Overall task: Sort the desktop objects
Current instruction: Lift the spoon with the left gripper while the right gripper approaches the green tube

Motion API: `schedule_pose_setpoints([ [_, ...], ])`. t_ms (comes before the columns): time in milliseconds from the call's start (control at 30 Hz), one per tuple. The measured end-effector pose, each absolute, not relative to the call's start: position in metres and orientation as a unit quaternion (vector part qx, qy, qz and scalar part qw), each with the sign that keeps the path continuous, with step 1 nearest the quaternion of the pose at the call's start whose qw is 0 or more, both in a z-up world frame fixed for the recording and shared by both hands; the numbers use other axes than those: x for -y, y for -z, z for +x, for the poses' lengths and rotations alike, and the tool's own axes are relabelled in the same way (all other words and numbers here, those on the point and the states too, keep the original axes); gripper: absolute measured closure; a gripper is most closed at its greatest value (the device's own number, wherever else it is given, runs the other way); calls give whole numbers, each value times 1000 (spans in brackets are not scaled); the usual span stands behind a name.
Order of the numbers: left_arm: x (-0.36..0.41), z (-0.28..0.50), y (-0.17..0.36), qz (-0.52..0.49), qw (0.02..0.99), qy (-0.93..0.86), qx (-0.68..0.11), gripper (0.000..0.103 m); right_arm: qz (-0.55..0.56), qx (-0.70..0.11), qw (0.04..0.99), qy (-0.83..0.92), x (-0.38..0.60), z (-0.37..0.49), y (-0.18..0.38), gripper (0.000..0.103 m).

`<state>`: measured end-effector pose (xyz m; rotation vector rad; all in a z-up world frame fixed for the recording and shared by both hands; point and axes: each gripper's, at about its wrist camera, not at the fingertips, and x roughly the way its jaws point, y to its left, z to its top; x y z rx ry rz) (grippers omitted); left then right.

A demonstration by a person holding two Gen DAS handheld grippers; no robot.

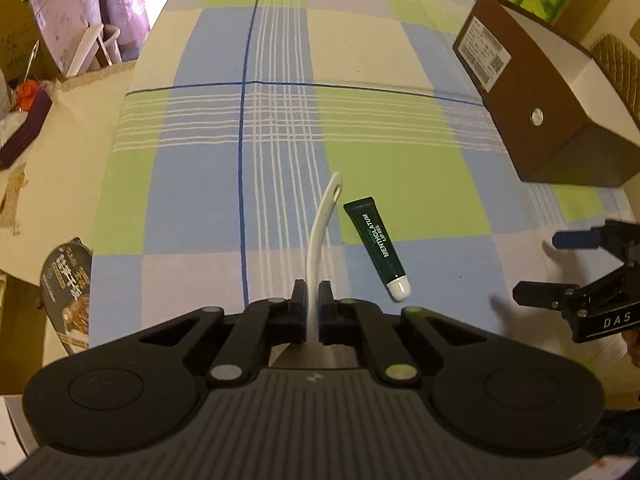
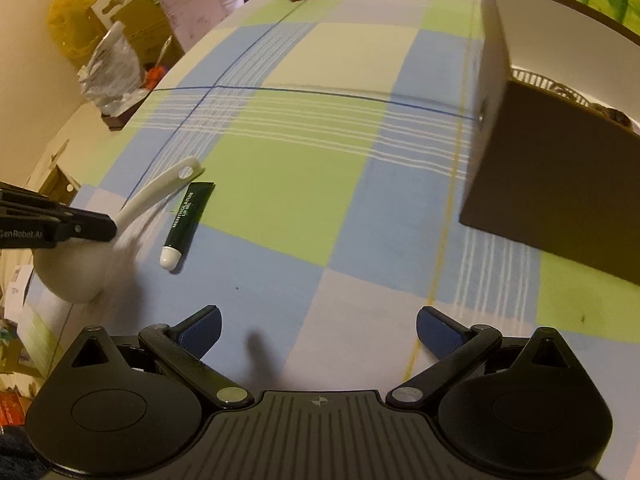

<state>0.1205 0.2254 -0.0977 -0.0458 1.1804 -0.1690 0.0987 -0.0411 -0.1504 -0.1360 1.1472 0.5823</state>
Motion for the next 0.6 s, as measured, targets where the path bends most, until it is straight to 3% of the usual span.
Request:
schedule_pose_setpoints([
  [233,-207,121,104,-37,813,93,-573,95,-58,-537,804,-250,54,103,149,2],
  [333,-211,118,98,-44,814,96,-571,85,-48,-541,805,-238,64,104,150,2],
  [600,-208,122,102,-64,807,110,-576,81,-39,-547,807,-219,84,109,151,2],
])
